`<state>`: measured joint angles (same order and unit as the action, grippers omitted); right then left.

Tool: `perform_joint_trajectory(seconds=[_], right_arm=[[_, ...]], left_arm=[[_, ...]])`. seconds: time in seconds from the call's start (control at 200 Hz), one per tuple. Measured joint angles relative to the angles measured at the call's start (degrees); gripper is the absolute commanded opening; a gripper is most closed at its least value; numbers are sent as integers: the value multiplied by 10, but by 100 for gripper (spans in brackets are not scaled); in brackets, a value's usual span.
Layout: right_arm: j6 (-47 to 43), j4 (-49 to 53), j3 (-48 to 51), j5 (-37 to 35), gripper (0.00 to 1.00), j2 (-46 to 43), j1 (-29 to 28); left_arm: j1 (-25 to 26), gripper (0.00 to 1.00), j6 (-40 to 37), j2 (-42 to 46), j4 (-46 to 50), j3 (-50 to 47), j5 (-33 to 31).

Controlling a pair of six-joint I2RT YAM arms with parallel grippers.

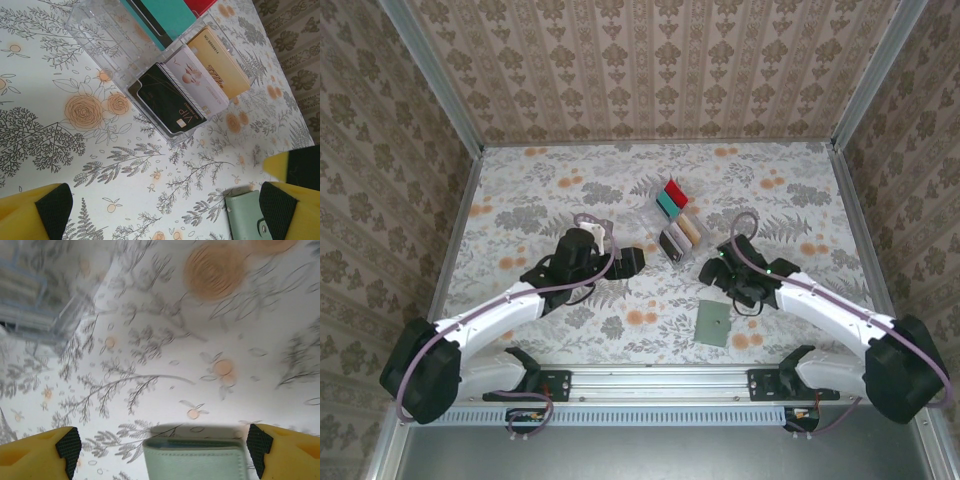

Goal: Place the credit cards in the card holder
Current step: Move the card holder to the bottom-center of the table.

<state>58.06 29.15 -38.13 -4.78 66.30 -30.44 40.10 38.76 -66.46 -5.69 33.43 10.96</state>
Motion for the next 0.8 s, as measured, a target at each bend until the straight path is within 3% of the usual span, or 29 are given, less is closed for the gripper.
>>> perform_joint_trajectory(seconds=[0.23,0.59,0.8], right_arm=[[-19,3,45,14,84,-11,73],[-28,-46,61,70,81,52,56],[-35,-53,61,50,77,62,21]], left_arm=[[0,100,0,9,2,0,0],[0,100,0,9,2,0,0],[4,100,5,-17,1,5,6]])
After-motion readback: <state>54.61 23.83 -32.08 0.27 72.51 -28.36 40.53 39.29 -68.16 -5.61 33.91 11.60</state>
